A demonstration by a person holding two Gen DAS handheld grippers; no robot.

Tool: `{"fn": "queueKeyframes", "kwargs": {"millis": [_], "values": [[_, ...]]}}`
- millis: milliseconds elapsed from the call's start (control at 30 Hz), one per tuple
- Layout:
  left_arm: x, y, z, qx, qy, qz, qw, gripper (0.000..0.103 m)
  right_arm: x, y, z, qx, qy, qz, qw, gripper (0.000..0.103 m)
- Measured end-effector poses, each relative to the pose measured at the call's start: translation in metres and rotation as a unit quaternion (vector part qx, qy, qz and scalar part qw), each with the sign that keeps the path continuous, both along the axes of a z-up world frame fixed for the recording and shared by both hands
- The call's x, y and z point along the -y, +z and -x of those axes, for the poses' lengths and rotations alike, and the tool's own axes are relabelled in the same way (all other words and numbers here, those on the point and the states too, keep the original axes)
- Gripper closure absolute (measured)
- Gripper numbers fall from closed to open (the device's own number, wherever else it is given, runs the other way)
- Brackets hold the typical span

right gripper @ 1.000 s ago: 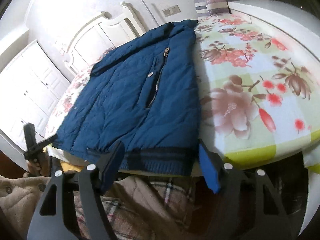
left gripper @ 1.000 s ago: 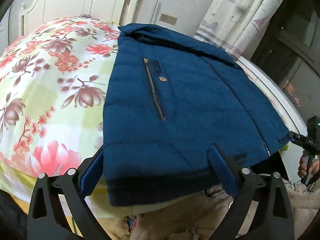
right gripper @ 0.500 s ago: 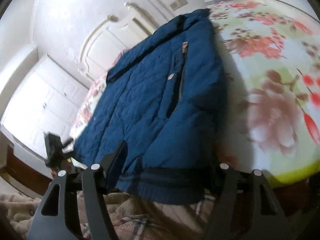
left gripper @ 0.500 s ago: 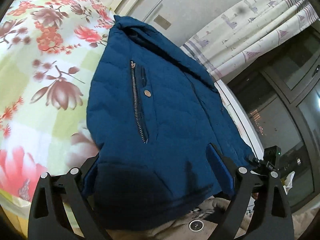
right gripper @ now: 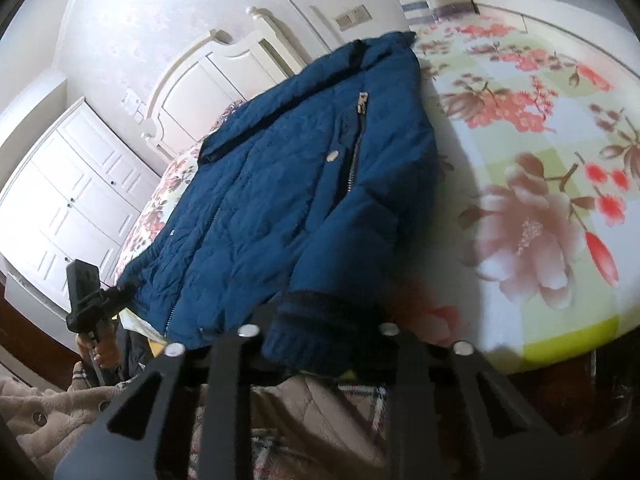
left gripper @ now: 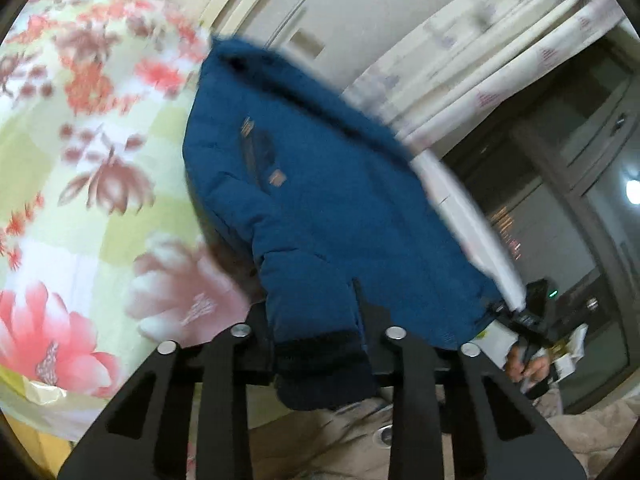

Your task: Fold large clothes

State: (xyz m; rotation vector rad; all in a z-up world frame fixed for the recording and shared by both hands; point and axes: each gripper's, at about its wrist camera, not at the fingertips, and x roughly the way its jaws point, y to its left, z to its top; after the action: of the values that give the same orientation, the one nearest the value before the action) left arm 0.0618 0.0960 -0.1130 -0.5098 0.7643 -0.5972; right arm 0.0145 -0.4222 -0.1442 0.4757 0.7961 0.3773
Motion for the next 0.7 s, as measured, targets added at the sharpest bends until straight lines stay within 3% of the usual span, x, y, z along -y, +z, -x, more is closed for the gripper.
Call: {"fn": "queueKeyframes", "kwargs": {"millis": [33, 200, 367, 467, 600, 700], "values": [[-0.002, 0.005, 0.005, 0.010, 0.002, 0.008, 0.9999, 0.088, 0.001, 0.008, 0.008, 0.012, 0.005, -0.004, 1.000, 0.087], [-0.022, 0.043, 0.049, 0.067, -0.001, 0.048, 0.9966, 0.089, -0.015, 0.054, 0.052, 0.076, 0.063, 0.029, 0.995, 0.088], [-0.042, 0.071, 0.112, 0.108, -0.019, 0.073, 0.9913, 0.089, -0.029, 0.104, 0.116, 0.143, 0.117, 0.077, 0.980, 0.088], [-0.044, 0.101, 0.123, 0.149, -0.031, 0.086, 0.9846, 0.088, -0.037, 0.147, 0.132, 0.203, 0.114, 0.088, 0.969, 0.088], [-0.042, 0.132, 0.073, 0.165, -0.026, 0.107, 0.9801, 0.088, -0.034, 0.191, 0.074, 0.225, 0.072, 0.069, 0.969, 0.088], [-0.037, 0.148, -0.014, 0.135, -0.011, 0.100, 0.9857, 0.087, -0.025, 0.208, -0.003, 0.198, 0.038, 0.055, 0.978, 0.087]]}}
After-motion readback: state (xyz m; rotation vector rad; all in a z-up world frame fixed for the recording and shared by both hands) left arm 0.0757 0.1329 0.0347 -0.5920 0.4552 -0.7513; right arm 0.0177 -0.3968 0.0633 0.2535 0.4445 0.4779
